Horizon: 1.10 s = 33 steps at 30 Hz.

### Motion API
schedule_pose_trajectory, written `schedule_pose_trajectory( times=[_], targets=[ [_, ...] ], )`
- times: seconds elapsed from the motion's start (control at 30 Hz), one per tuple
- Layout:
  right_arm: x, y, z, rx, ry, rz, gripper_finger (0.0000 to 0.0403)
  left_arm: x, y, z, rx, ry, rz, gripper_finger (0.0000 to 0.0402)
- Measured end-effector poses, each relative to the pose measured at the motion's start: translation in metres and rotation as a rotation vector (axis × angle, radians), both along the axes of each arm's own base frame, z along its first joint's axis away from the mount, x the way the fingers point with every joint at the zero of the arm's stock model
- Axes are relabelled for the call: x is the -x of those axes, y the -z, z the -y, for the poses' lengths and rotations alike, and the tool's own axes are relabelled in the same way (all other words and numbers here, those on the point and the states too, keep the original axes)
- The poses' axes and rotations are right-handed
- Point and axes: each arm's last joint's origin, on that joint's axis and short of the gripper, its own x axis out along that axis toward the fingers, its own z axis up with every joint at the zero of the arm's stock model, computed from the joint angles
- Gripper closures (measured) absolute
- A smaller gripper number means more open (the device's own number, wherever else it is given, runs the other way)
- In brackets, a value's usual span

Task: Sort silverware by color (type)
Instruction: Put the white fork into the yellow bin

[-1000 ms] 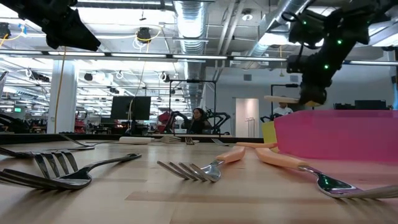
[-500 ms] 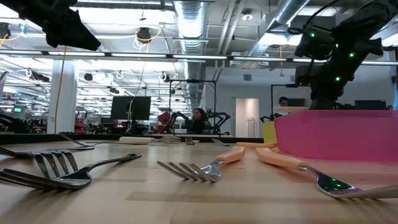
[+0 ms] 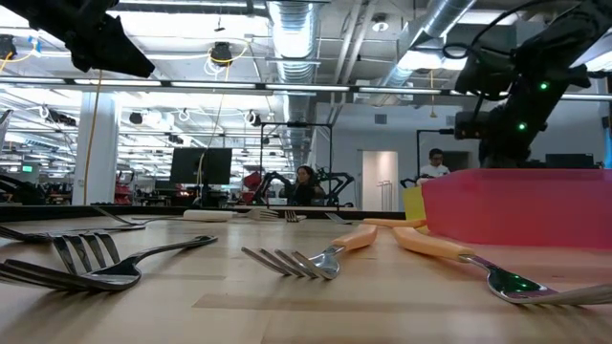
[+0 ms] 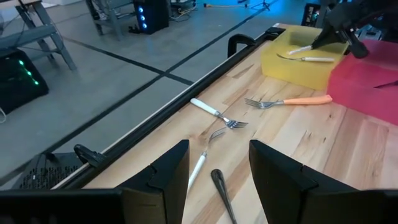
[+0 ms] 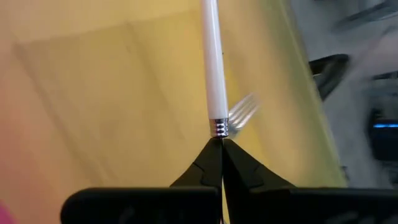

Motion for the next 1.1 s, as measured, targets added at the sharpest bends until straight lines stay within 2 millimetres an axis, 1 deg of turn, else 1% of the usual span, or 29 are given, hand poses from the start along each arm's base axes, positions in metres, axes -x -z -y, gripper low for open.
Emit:
schedule_pose_trajectory(
  times=[0.13,0.33,0.5,0.7,0.97,1.1],
  targets=[
    [0.004,0.002,0.007,-0.075,0.002,0.013,0.0383,0.000,0.000,0.000,-0.002,-0.004,0.005,0.0250],
    [0.010,0.002,0.019,-0.135,0.047,0.040,0.0384,0.000,0.000,0.000,-0.003,-0.007,0.004,0.0250],
    [0.014,0.003,0.025,-0.208,0.057,0.076,0.0384,0.000,0.000,0.000,-0.003,-0.007,0.004,0.0250],
    [0.019,0.004,0.031,-0.251,0.093,0.102,0.0384,0.000,0.000,0.000,-0.005,-0.010,0.004,0.0250],
    [0.015,-0.007,0.037,-0.311,0.150,0.214,0.0384,0.000,0.000,0.000,-0.018,-0.004,-0.007,0.0250],
    [0.020,-0.006,0.039,-0.331,0.196,0.196,0.0384,0.000,0.000,0.000,-0.018,-0.003,-0.007,0.0250]
  ],
)
